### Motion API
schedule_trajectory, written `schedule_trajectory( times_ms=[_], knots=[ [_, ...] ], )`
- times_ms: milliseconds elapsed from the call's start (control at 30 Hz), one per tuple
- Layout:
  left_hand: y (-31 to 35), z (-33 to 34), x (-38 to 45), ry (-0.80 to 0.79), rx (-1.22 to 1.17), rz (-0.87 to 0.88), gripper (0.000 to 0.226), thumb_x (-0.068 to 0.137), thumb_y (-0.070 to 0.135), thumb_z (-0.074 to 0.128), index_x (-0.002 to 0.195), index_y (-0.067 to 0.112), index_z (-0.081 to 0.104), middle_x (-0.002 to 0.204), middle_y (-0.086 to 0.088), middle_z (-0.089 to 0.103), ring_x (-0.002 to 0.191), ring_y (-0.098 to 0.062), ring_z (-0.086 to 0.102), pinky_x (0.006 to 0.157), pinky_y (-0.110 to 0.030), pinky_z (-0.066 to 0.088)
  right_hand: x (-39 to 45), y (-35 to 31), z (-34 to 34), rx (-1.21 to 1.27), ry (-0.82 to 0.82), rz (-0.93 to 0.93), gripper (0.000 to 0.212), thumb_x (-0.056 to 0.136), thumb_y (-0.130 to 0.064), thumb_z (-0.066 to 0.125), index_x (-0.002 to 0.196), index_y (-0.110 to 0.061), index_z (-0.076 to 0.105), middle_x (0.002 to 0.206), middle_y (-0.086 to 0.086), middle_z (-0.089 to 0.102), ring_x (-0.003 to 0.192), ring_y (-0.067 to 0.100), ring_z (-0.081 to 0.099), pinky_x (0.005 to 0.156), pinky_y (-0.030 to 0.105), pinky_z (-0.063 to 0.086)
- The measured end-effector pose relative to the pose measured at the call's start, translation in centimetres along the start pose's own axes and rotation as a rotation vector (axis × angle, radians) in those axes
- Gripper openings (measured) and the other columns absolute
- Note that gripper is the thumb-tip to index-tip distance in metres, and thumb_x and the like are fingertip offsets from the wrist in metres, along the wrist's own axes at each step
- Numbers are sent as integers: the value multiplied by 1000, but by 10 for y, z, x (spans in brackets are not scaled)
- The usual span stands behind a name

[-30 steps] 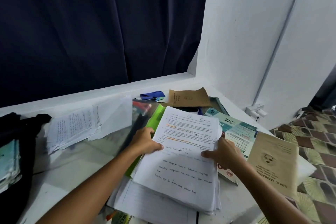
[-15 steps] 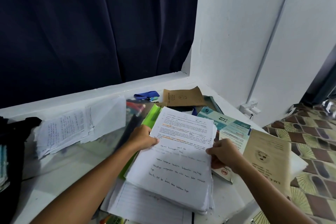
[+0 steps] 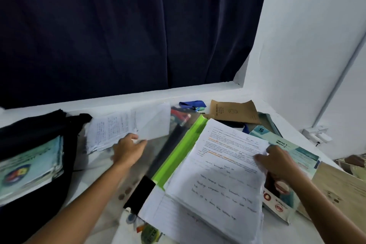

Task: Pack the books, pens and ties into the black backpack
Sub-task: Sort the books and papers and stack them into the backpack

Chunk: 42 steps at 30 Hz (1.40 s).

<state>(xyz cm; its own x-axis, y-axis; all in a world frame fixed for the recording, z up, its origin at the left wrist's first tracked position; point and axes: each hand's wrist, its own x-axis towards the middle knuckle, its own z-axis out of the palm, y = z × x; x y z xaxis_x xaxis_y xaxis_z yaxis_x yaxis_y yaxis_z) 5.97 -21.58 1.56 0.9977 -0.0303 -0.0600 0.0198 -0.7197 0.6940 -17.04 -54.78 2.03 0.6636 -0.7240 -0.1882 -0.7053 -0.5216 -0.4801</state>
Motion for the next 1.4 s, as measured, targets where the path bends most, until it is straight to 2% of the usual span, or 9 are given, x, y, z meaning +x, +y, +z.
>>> schedule_trajectory(
  times_ms=[100,233,367,467,600,800,1033,1233,1400],
  knots=[
    [-25,-16,8,-40,-318,-208,55,86,51,53,115,4,59,120,-21,61,108,-38,56,96,-48,46,12,-14,4,-33,11,7,24,88,-26,67,91,-6,54,81,7,63,70,18,63,61,29,55],
    [-48,-16,21,-1,-858,-441,56,88,54,51,129,16,54,125,-15,61,109,-36,59,70,-43,51,18,-26,10,-172,63,-25,32,89,-35,63,102,-8,54,84,5,57,69,17,58,54,26,48],
    [-34,-24,11,119,-1091,-484,38,100,43,43,128,18,50,88,-7,54,69,-26,51,61,-34,44,18,-26,14,-242,65,-36,40,89,-44,61,108,-11,52,92,7,57,72,18,58,54,26,44],
    [-23,-29,7,9,-1160,-505,29,96,41,55,105,13,54,74,-8,48,55,-20,43,49,-29,37,17,-25,13,-230,58,-50,38,90,-43,61,105,-9,53,87,6,58,70,18,59,51,25,42],
    [-14,-27,0,-142,-989,-392,23,85,31,75,85,17,58,64,-4,66,50,-12,54,47,-21,41,13,-24,13,-89,31,-55,31,89,-38,62,94,-8,54,81,8,62,69,21,65,60,32,56],
    [27,-31,-39,-133,-954,-5,18,79,20,76,74,6,65,56,-4,59,49,-15,52,47,-24,45,4,-19,8,122,0,-19,32,89,-39,65,96,-9,54,86,8,62,72,22,65,68,38,60],
    [64,-14,-97,-441,-752,427,7,58,12,79,59,8,73,52,-7,63,42,-14,55,45,-22,50,-10,-9,-2,574,-88,192,30,93,-29,63,101,0,58,82,18,62,50,20,49,50,31,46],
    [66,30,-129,-627,-140,712,34,52,38,95,65,22,68,65,5,63,58,-4,51,55,-22,44,-27,8,-2,896,-108,256,27,100,-31,51,95,-5,53,59,9,47,45,19,45,46,29,44],
    [80,25,-145,-761,370,969,66,46,60,89,102,33,64,92,16,57,80,0,50,68,-20,48,-42,18,0,935,-131,287,37,100,-36,49,81,-4,51,60,13,50,51,23,47,52,31,42]
  ],
)
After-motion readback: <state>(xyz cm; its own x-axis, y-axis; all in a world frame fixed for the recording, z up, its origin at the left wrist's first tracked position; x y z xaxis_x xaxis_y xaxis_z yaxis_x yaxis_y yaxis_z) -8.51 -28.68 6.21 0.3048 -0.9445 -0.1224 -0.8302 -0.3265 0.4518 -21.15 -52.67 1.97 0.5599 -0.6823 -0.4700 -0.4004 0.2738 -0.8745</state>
